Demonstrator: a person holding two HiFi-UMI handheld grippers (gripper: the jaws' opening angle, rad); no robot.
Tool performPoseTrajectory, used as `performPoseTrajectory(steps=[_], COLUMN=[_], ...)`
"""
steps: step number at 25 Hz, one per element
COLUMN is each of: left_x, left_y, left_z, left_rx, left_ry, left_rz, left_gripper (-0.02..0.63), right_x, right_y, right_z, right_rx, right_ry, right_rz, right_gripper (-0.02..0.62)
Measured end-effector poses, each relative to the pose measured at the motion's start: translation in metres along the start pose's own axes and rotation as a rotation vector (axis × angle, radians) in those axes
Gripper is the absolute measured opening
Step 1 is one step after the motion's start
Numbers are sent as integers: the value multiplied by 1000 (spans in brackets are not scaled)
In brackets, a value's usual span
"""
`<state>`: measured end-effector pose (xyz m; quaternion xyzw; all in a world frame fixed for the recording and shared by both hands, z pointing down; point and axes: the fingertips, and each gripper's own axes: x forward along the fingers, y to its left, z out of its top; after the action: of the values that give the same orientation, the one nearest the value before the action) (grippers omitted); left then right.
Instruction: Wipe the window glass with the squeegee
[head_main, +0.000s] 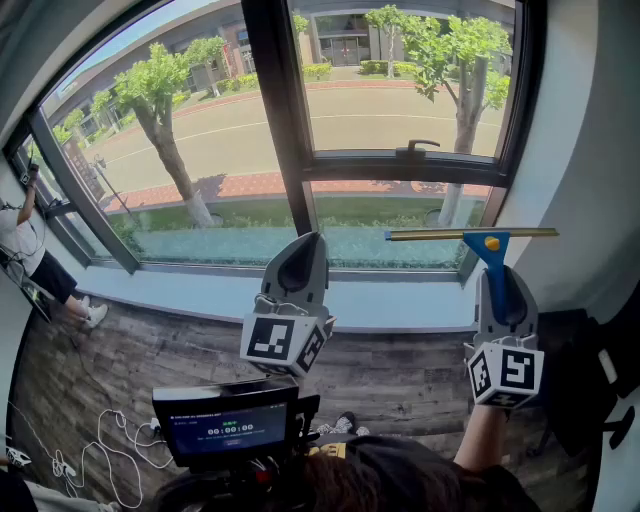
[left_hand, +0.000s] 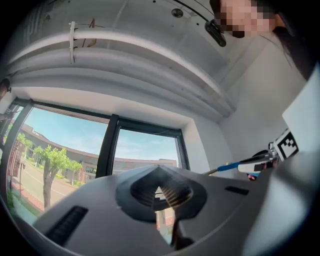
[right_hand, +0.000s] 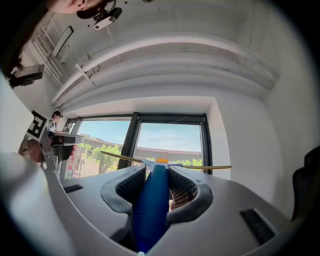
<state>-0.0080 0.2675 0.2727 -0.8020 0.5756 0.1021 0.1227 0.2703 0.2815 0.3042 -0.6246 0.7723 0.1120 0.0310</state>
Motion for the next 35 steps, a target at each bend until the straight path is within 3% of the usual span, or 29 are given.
performPoseTrajectory(steps=[21, 35], left_x=[14, 61], left_y=[10, 55], left_z=[-15, -39], left_rx=[-12, -29], left_ry=[21, 31], left_rz=[-9, -27], left_gripper=[2, 2], right_x=[12, 73], right_y=[-6, 5], right_z=[-4, -12], right_rx=[42, 31], right_ry=[-17, -13], right_rz=[-32, -63], right_gripper=[141, 141])
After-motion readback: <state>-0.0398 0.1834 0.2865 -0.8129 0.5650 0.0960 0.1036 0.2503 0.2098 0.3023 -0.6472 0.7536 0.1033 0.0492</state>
